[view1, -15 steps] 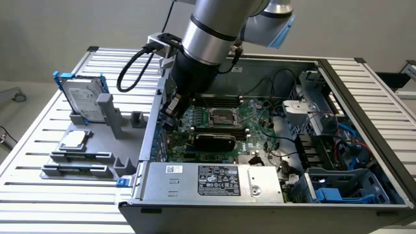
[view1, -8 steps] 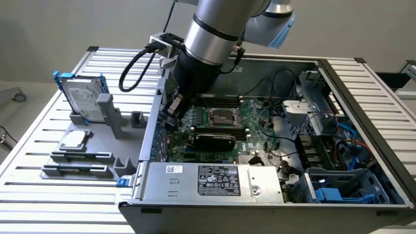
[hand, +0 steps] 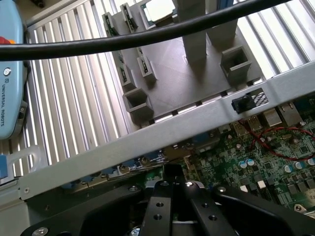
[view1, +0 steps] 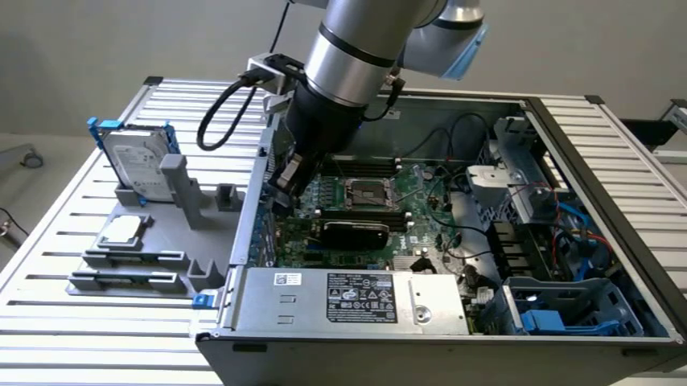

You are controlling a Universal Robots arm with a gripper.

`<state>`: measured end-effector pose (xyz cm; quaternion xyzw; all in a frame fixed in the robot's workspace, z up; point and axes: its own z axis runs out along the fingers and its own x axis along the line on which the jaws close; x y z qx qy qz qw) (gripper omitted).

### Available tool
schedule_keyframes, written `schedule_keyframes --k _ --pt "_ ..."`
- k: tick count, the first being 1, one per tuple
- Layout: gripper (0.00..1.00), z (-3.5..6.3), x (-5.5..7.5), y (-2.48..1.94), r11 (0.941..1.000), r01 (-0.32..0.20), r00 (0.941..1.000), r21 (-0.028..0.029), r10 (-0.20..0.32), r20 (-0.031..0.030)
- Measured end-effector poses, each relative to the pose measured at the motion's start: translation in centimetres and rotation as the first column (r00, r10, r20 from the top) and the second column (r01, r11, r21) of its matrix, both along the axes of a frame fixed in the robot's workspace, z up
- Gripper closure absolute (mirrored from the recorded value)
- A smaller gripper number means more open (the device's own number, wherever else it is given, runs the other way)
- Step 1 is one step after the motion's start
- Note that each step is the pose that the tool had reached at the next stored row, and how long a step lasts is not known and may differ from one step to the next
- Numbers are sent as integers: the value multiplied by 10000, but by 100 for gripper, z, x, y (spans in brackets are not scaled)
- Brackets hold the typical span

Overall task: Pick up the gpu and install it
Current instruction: 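Press down on the gpu until it lock into place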

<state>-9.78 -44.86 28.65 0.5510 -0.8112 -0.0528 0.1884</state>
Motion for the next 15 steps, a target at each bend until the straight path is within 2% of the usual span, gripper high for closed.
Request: schedule_keyframes --k 11,15 --pt "89 0 0 34 10000 0 10000 0 0 -13" --pt "89 0 0 43 10000 0 10000 0 0 -35"
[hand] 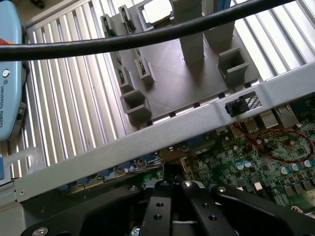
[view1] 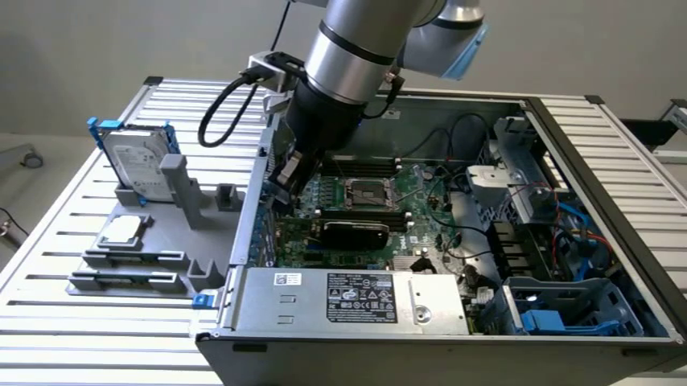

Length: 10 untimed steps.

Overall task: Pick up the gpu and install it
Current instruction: 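Press down on the gpu until it lock into place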

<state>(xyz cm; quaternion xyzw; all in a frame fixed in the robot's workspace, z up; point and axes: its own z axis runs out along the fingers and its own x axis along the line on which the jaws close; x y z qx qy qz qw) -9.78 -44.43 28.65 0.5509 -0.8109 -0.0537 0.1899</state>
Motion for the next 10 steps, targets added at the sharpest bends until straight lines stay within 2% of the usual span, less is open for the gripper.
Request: schedule_keyframes --k 10 --pt "89 0 0 24 10000 0 10000 0 0 -85"
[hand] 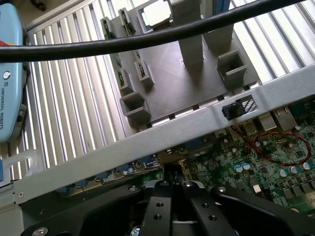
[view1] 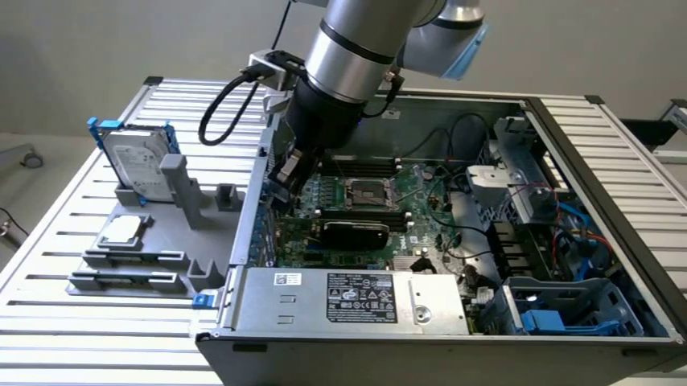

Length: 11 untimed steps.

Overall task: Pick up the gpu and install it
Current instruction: 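Press down on the gpu until it lock into place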

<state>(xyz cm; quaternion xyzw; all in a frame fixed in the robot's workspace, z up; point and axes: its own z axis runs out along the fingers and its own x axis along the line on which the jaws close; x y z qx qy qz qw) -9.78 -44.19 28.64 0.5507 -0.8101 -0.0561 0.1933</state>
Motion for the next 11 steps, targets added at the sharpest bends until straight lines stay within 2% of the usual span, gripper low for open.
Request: schedule_keyframes --k 11 --pt "89 -4 0 32 10000 21 10000 0 -21 -47"
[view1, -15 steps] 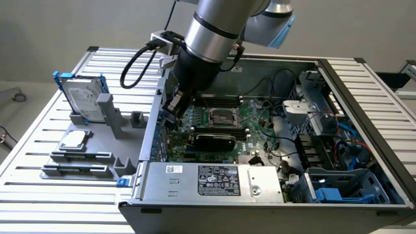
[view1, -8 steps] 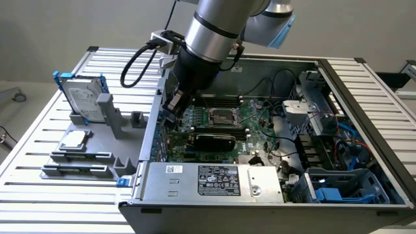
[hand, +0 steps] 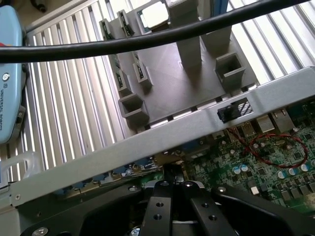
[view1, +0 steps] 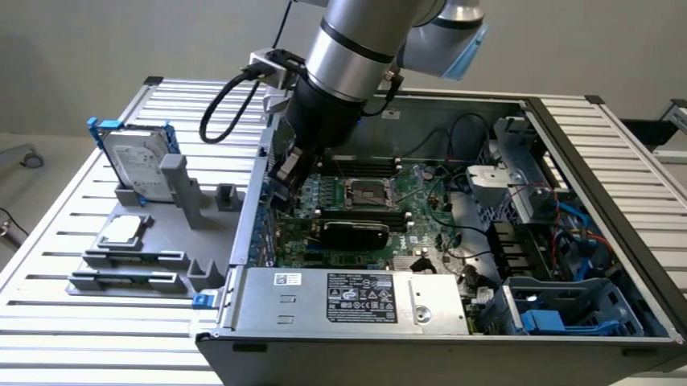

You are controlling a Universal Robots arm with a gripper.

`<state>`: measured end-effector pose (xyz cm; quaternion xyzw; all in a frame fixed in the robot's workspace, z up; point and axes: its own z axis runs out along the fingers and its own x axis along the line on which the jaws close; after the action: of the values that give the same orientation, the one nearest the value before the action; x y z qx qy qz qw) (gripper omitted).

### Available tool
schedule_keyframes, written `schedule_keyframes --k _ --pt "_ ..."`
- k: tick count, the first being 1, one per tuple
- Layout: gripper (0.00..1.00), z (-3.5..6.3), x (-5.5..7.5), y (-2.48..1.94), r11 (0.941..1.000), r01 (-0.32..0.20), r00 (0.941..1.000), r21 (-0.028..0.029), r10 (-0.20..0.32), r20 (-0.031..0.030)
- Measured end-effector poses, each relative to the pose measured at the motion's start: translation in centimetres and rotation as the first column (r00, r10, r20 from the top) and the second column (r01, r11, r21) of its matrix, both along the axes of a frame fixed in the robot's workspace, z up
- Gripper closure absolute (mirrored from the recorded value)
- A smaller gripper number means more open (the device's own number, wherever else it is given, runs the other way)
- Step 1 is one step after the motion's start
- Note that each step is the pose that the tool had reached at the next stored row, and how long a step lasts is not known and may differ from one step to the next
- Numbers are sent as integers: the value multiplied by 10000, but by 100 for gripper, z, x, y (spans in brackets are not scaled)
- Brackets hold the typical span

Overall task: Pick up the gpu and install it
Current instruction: 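Press down on the gpu until it lock into place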

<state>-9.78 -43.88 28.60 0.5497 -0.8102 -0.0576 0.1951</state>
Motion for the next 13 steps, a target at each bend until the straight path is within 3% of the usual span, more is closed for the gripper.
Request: schedule_keyframes --k 8,13 --pt "89 1 -1 11 10000 55 10000 -3 -55 -68" --pt "89 0 0 11 9998 188 9998 0 -188 -75"
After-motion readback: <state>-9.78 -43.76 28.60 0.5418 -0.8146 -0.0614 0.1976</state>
